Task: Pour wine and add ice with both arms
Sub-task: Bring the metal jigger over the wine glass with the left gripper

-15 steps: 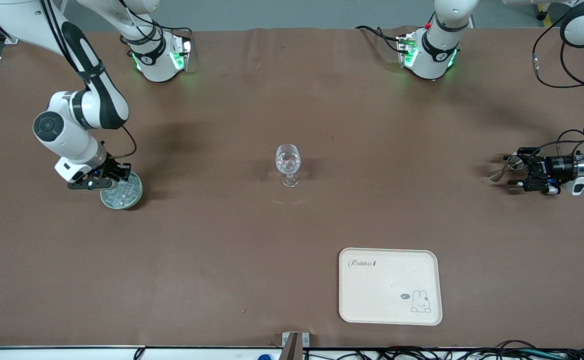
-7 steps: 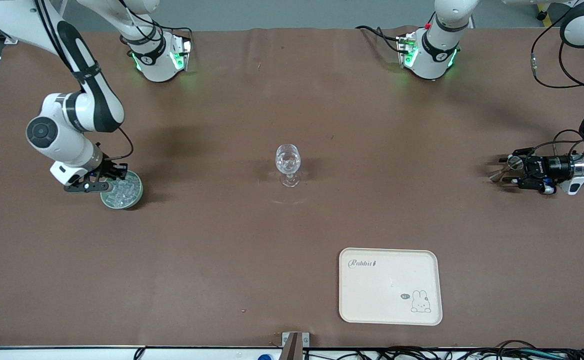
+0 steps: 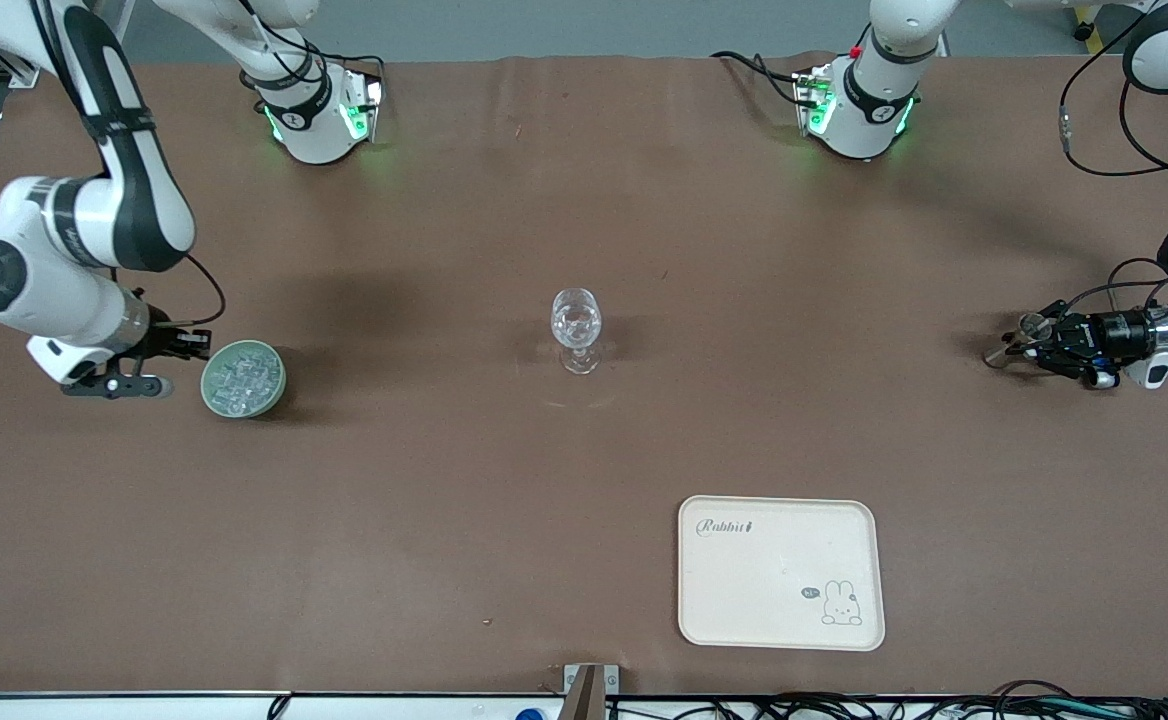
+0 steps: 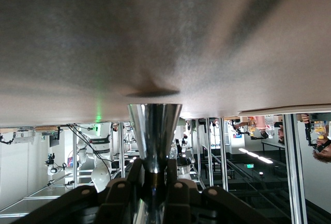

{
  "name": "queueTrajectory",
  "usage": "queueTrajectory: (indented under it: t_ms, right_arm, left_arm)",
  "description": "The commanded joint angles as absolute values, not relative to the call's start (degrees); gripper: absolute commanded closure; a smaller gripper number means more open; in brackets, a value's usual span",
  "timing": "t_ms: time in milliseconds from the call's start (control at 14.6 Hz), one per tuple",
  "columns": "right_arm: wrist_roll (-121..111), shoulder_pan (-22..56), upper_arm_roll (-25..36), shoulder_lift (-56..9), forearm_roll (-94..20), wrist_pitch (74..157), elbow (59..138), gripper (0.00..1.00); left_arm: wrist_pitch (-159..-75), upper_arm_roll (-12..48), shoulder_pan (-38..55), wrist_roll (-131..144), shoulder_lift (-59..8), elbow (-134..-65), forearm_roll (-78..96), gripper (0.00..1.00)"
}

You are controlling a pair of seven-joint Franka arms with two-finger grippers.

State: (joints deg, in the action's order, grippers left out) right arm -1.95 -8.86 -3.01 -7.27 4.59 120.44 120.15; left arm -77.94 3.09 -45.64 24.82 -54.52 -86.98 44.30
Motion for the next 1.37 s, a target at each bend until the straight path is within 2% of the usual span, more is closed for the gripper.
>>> queueTrajectory:
  t_ms: [0,275,481,619,962,1306]
  right_arm:
    - [-0.97,-8.96,-2.90,-1.59,2.90,111.31,114.38,1.00]
    - [0.61,-9.58,-2.73,-0.09,2.81,98.56,99.89,1.00]
    - [0.62,-9.76,-1.33,-0.18,-0.51,89.33,89.42,1.00]
    - [0.53,-9.41,0.09,-0.18,-0.79,85.53,85.62,1.00]
    - [0.53,-7.22,0.97,-0.26,-0.88,85.34,84.82,1.00]
    - [0.61,-6.50,1.93,-0.26,-0.97,84.73,84.81,1.00]
  left_arm:
    - [-74.72,3.16,-45.70,25.84,-52.74,-86.93,45.35,1.00]
    - [-73.56,6.84,-45.35,28.11,-49.06,-86.84,45.35,1.00]
    - [-73.57,11.50,-45.00,34.34,-45.55,-87.10,45.00,1.00]
    - [-72.43,16.32,-45.00,37.34,-43.78,-87.19,44.56,1.00]
    - [-73.91,18.46,-35.79,42.09,-32.89,-92.36,44.65,1.00]
    - [-80.93,18.46,-26.21,43.06,-21.99,-103.95,46.83,1.00]
